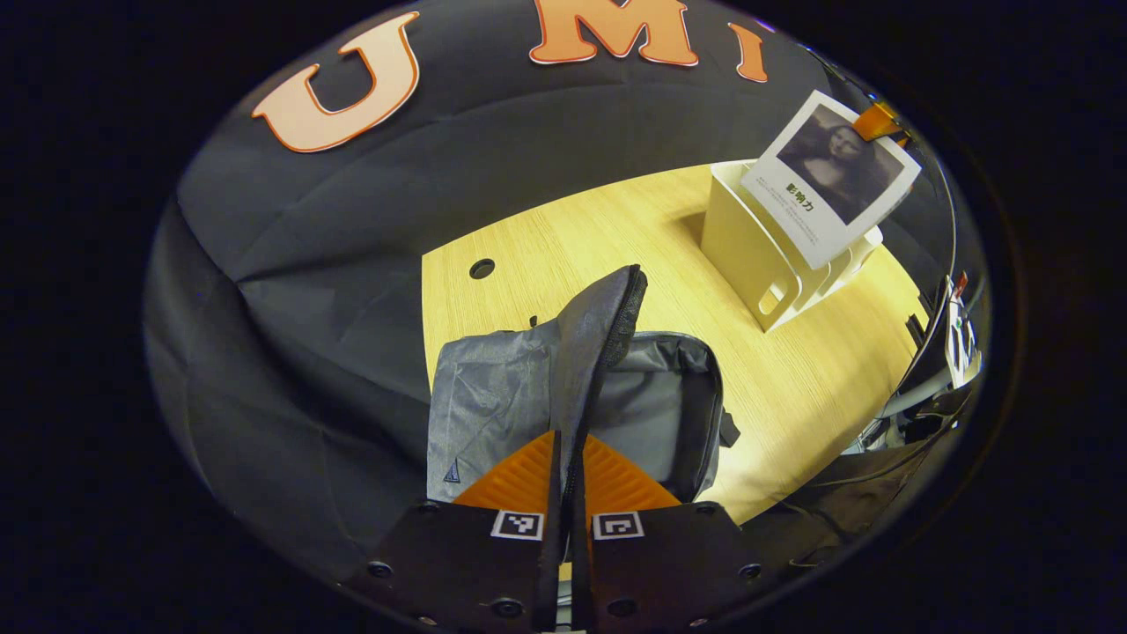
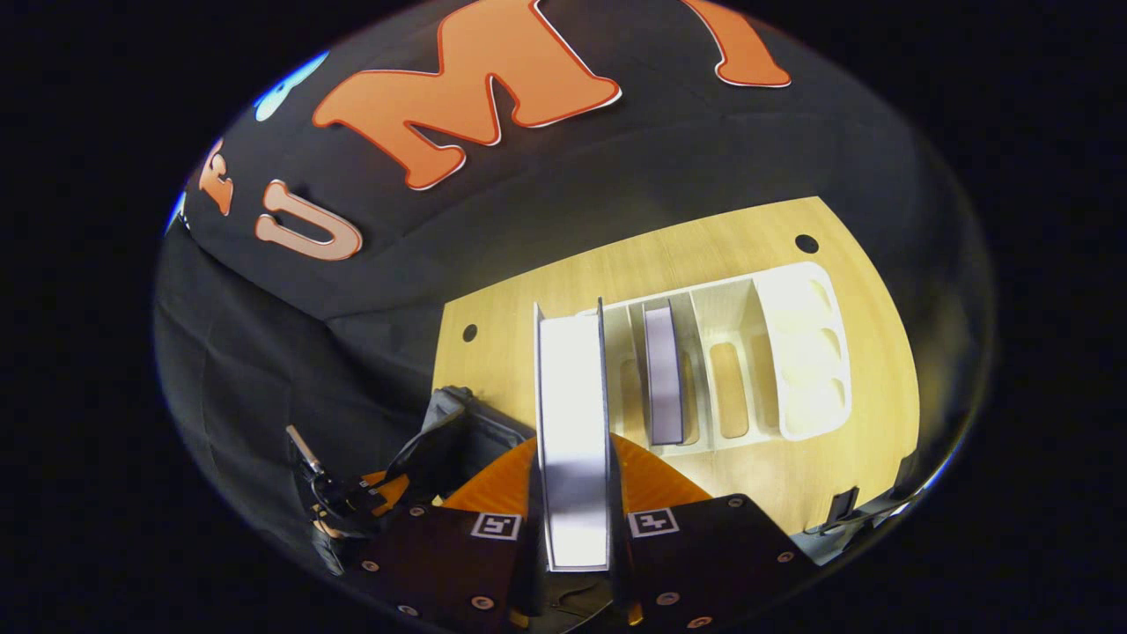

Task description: Open the schoolbag, grab two books from the bookshelf and put them into the schoolbag.

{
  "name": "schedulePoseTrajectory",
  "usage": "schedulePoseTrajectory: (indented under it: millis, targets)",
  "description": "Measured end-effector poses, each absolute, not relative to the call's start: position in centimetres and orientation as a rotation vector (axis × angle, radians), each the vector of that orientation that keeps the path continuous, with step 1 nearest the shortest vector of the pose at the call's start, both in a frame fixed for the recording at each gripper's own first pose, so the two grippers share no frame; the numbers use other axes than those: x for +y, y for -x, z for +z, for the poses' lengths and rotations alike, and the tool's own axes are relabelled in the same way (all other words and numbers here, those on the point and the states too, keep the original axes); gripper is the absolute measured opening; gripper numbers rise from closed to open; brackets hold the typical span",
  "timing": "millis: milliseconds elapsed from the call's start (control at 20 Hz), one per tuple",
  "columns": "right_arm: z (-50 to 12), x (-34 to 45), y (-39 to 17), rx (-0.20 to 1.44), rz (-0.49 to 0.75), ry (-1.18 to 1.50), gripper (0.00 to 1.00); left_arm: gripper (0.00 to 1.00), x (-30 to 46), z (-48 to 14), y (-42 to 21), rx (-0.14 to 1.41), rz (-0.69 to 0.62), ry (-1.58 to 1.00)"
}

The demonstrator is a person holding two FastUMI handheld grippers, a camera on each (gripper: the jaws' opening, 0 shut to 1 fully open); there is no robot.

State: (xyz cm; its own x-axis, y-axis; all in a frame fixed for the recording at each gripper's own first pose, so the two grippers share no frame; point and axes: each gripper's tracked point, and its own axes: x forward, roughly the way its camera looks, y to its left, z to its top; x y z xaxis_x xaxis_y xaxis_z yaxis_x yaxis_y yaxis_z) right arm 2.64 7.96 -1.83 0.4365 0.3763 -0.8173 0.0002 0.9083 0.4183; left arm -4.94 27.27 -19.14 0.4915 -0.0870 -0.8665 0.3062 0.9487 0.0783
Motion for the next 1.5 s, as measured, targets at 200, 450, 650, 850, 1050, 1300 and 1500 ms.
schedulePoseTrajectory:
  millis: [200,450,650,850,1050,1300,1500]
  targets:
    - [-1.8,8.5,-2.3,1.077,0.291,-0.403,0.29,0.06,27.3,-18.9,5.2,1.024,-0.230,-0.216]
    - [-2.9,11.8,1.2,1.101,0.386,-0.444,0.29,0.06,27.4,-18.6,5.2,1.007,-0.195,-0.172]
    - [-4.6,15.3,2.5,1.118,0.460,-0.492,0.29,0.06,26.8,-18.5,5.4,1.000,-0.192,-0.154]
    - [-6.7,18.8,3.7,1.148,0.516,-0.533,0.29,0.06,25.9,-18.6,5.4,1.003,-0.205,-0.163]
    - [-9.9,21.3,4.8,1.189,0.537,-0.582,0.29,0.05,24.5,-18.5,5.3,1.010,-0.221,-0.162]
    - [-12.9,24.3,5.2,1.218,0.561,-0.704,0.28,0.05,23.2,-17.9,5.3,0.994,-0.212,-0.156]
    - [-15.3,26.2,5.6,1.210,0.588,-0.753,0.29,0.05,22.0,-17.4,5.4,0.960,-0.199,-0.114]
